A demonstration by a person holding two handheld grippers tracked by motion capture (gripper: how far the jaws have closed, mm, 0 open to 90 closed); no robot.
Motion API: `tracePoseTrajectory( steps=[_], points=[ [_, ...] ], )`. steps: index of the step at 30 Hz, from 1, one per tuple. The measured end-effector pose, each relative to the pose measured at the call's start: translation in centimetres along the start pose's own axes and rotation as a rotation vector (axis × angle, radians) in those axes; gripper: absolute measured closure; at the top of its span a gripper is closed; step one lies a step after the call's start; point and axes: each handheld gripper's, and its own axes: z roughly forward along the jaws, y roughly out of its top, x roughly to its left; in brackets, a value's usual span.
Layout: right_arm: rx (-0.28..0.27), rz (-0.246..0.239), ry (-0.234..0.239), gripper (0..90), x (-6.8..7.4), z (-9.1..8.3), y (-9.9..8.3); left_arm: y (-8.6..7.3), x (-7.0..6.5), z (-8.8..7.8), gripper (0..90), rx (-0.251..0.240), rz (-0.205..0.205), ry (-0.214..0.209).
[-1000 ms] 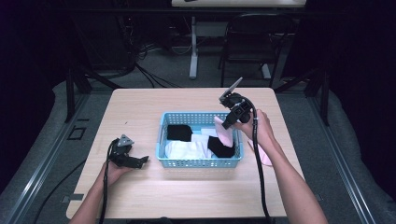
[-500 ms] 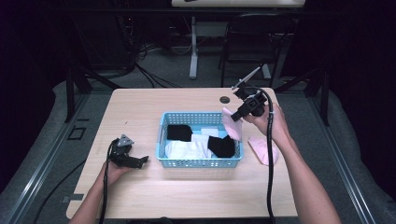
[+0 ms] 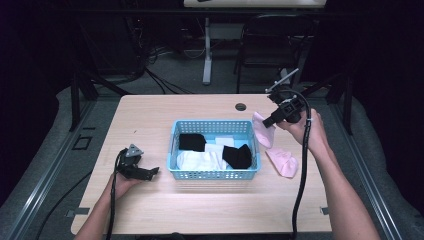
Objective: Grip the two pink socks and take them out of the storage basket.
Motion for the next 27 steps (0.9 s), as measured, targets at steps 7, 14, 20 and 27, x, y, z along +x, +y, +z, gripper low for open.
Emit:
tracePoseTrajectory(
  steps=[7,14,20,27],
  points=[
    [0.007,0.025,-0.021,85.5,-1.3,-0.9,-1.1,0.0,0.0,0.0,0.8,0.000,0.000,0.000],
    [0.021,0.049,-0.042,85.5,-2.4,-1.3,-2.1,0.0,0.0,0.0,0.8,0.000,-0.001,0.001],
    [0.043,0.067,-0.058,85.5,-3.3,-1.2,-2.7,0.0,0.0,0.0,0.8,0.000,-0.002,0.001],
    [0.070,0.091,-0.068,85.5,-4.2,-0.6,-3.4,0.0,0.0,0.0,0.8,0.000,-0.001,0.001]
  ],
)
